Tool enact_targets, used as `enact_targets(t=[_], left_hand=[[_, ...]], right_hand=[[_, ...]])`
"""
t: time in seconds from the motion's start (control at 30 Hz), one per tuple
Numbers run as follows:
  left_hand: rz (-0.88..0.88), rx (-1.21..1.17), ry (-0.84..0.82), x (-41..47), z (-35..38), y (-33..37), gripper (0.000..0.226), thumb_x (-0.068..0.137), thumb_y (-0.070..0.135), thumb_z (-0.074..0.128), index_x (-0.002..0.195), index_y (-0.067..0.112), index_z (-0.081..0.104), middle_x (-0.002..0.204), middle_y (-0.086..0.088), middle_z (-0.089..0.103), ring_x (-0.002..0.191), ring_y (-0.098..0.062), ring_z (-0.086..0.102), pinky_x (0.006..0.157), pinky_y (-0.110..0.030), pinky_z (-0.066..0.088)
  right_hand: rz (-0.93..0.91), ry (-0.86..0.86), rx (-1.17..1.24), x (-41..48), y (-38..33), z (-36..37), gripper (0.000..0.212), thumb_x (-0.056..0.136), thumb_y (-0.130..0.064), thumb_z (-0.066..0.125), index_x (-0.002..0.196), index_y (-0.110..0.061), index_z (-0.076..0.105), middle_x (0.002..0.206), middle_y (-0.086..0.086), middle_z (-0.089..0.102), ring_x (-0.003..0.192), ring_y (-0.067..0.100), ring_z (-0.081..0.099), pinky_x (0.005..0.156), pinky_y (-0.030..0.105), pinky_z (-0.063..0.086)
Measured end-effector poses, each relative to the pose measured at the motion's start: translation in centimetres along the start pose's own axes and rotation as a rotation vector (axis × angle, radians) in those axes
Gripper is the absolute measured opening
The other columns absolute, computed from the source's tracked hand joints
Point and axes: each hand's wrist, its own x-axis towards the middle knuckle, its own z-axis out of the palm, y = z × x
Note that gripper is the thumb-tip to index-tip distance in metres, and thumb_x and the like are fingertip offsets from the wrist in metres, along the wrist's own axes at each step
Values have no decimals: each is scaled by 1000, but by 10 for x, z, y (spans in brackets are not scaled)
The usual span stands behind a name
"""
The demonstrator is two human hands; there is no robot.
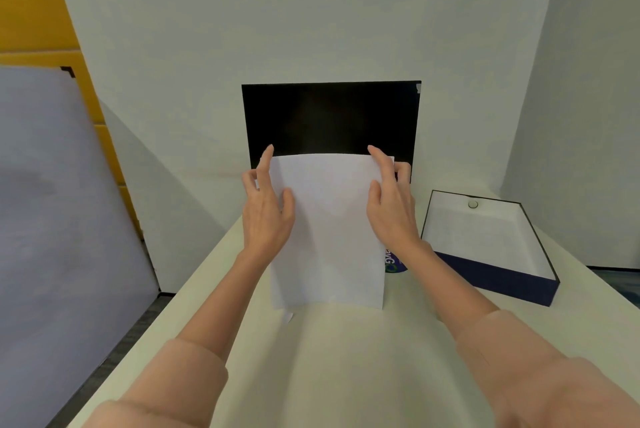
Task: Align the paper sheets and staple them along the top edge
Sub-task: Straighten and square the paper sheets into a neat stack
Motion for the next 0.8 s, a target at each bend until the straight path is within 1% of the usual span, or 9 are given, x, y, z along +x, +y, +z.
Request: enact_targets(t=[0.2,0.3,0.4,0.47,0.53,0.6,0.67,0.73,0.8], left_hand=[[-8,-25,15,4,-3,5,51,93,14,48,141,23,32,125,-7,39,63,-20,47,63,-28,39],[-4,-159,44,3,-1,5,63,90,11,52,145,24,24,134,0,34,83,-10,47,72,-17,39],[-193,-423,28,-1,3,-3,78,85,13,58,146,31,14,129,4,41,106,-12,51,83,-22,42],[-350,-461,-104,-7,6,-9,64,86,14,57,142,27,27,123,3,51,110,-20,56,84,-28,43],[-357,-427,-215,-11,7,-11,45,91,13,51,134,21,42,121,4,56,114,-22,57,85,-29,43],[-272,-407,-221,-5,4,0,36,94,11,47,130,17,46,120,1,59,109,-18,57,84,-26,43],[-117,-324,-192,6,0,18,26,95,9,45,121,12,49,114,-2,60,99,-15,57,79,-26,43],[80,-191,-170,16,0,36,16,95,9,45,110,8,50,106,-6,59,91,-18,56,75,-31,45],[254,-71,-169,22,1,49,11,94,8,45,104,7,50,101,-8,56,85,-22,54,73,-38,46]], right_hand=[[3,-10,64,2,-5,-3,50,98,-4,34,142,-28,38,117,5,38,65,7,45,57,1,37],[33,2,107,4,-6,-2,51,96,2,34,138,-26,41,115,5,40,80,10,46,64,-4,36],[74,28,180,6,-5,-2,52,92,9,34,133,-22,46,117,7,43,95,13,47,68,-9,32],[102,10,214,8,-6,-4,52,90,10,35,129,-22,47,120,8,43,99,15,47,69,-9,31],[127,-2,185,12,-9,-9,49,86,9,41,124,-20,50,123,8,37,107,19,46,76,-3,36],[120,-4,-10,24,-12,-19,47,78,3,51,118,-21,52,127,5,32,118,24,38,97,24,41],[94,-114,-189,37,-20,-36,53,73,-6,60,120,-27,50,134,1,32,127,25,30,111,47,25],[71,-262,-210,51,-33,-54,60,73,-15,67,125,-33,46,133,-5,42,128,21,32,114,54,10],[64,-378,-158,62,-41,-67,52,71,-22,70,118,-36,51,116,-9,58,117,17,47,110,52,14]])
